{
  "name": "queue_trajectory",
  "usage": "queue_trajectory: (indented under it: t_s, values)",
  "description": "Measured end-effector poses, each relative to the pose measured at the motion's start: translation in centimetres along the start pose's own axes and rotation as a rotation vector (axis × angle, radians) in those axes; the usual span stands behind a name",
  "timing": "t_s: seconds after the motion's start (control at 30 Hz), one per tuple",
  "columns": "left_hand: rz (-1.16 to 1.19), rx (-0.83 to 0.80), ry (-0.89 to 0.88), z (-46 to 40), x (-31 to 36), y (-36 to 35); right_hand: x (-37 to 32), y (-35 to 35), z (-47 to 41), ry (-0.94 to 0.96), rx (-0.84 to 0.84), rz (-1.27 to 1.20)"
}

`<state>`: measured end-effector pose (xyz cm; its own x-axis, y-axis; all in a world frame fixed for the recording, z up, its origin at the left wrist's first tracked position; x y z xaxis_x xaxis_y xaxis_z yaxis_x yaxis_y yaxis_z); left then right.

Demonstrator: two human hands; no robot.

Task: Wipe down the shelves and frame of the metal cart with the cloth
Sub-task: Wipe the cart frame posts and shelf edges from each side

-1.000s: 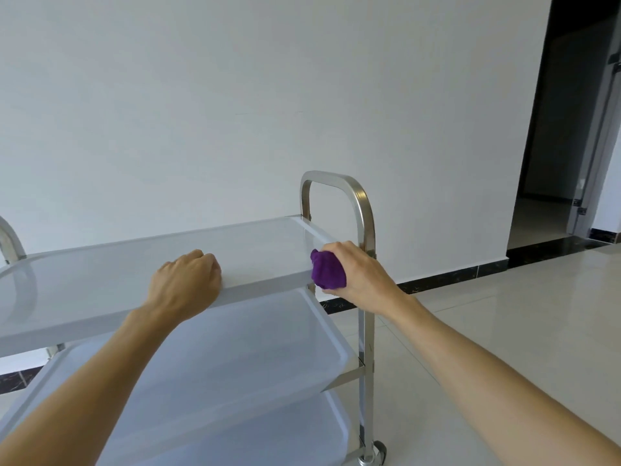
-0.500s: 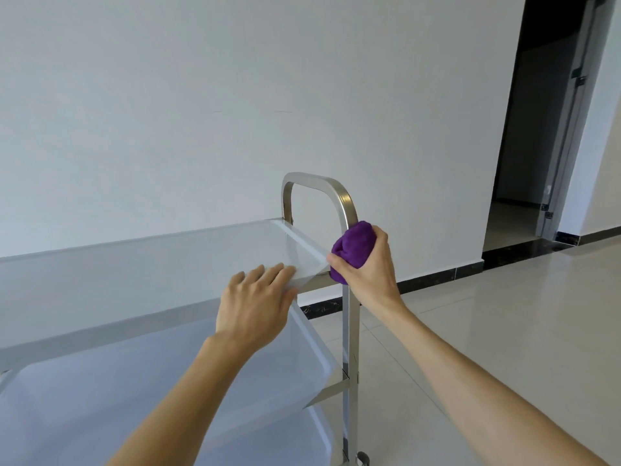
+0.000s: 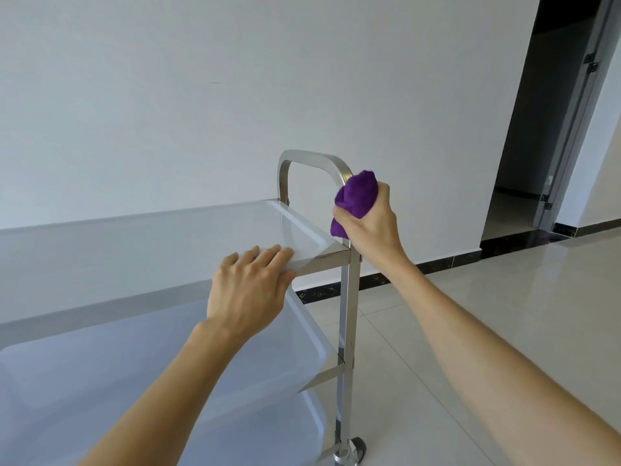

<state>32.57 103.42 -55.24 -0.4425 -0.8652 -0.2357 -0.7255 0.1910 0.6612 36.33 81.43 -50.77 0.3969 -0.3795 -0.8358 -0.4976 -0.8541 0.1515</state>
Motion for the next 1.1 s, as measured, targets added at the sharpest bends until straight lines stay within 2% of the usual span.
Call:
queue_trajectory:
  t_s: [0.1,0.17,0.47,0.7,0.9,1.0,1.1]
  values:
    - [-0.014,-0.018,0.01,-0.3,-0.1,-0.5,5.2,1.3,3.9,-0.079,-0.148,-0.035]
    - [-0.024,-0.033,0.016,-0.6,-0.1,-0.8,7.2,1.2,4.9,-0.098,-0.182,-0.032]
    - [-0.048,0.044,0.007,-0.4,-0.2,-1.3,11.7,-3.2,8.0,-0.12,0.117,-0.237]
    - [-0.06,0.03,0.032,-0.4,0.0,-1.5,20.9,-4.4,15.4,-0.304,0.0,-0.202]
    - [-0.07,0.02,0.037,-0.5,0.0,-1.5,18.2,-3.1,13.1,-0.286,-0.071,-0.168]
    - [-0.08,0.033,0.03,-0.5,0.0,-1.6,13.0,-2.9,8.8,-0.166,0.045,-0.217]
    - [-0.068,0.036,0.034,-0.5,0.0,-1.4,10.0,-2.9,6.3,-0.107,0.085,-0.229]
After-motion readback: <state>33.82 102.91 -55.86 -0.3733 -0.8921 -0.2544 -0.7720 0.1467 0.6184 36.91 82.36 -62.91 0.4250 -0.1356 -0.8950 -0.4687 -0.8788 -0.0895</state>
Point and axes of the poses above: each hand's wrist, its own z-axis away from the middle knuckle, its own y-axis out of the back of the hand, x = y × z, the point moved 1 cm from there along -z, towards the middle knuckle, and after that the axes turned 5 degrees about -y, right-handed, at the moved point
